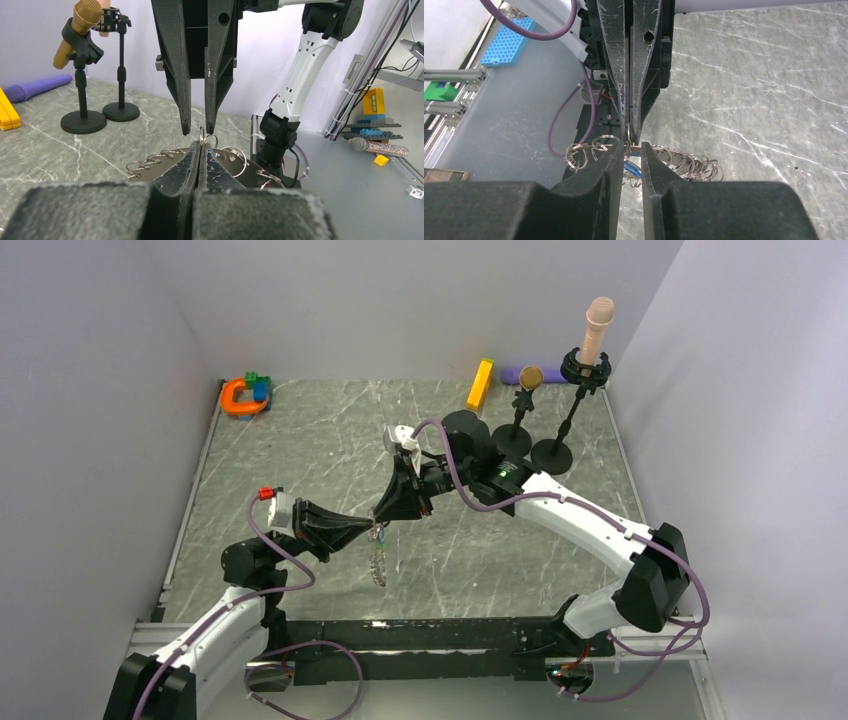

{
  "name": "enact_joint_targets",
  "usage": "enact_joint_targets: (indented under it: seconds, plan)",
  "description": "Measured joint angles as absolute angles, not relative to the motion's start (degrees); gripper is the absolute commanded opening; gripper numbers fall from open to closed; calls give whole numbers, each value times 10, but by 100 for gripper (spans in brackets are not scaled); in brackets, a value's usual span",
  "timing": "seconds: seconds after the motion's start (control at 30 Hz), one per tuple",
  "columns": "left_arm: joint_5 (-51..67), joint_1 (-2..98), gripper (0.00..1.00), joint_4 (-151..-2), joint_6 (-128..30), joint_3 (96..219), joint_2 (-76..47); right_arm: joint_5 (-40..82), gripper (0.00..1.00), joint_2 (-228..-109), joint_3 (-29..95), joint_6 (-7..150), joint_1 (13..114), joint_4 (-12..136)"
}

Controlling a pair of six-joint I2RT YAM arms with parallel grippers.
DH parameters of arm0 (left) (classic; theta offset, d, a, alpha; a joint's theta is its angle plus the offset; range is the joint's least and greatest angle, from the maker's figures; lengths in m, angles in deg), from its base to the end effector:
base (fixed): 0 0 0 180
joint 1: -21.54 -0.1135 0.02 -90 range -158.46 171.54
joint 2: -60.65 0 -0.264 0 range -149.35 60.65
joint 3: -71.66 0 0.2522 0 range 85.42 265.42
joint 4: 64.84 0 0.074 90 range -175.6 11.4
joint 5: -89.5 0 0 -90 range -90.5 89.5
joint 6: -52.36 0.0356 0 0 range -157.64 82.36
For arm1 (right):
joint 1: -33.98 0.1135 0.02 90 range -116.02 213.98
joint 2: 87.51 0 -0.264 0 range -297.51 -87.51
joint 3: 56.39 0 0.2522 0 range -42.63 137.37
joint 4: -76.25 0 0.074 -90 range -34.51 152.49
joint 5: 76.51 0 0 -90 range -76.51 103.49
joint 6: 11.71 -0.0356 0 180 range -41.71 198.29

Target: Put the keys on the keyring

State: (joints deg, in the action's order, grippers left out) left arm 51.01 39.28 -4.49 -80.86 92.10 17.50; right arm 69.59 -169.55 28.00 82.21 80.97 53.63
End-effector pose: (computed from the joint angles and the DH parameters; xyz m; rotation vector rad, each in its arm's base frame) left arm 0.1212 -0.0680 0.2554 0.6788 1.0982 -1.3338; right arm 0.1990 0.2567 0.3528 -1.4505 1.4095 1.4247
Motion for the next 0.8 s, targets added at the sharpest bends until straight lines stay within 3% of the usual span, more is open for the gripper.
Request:
enact_joint_targets:
  seconds: [0.23,0.4,0.5,0.8]
  plan:
    - [507,395,0,-45,-810,922,175,697,16,-1700,280,821,811,536]
    - [505,398,0,-59,-804,922,183,698,0,-1701,280,821,815,535]
    - [505,401,1,-74,-801,923,192,701,0,-1701,280,822,816,535]
    - [514,405,39,-112,-790,935,194,703,0,-1713,294,865,821,481]
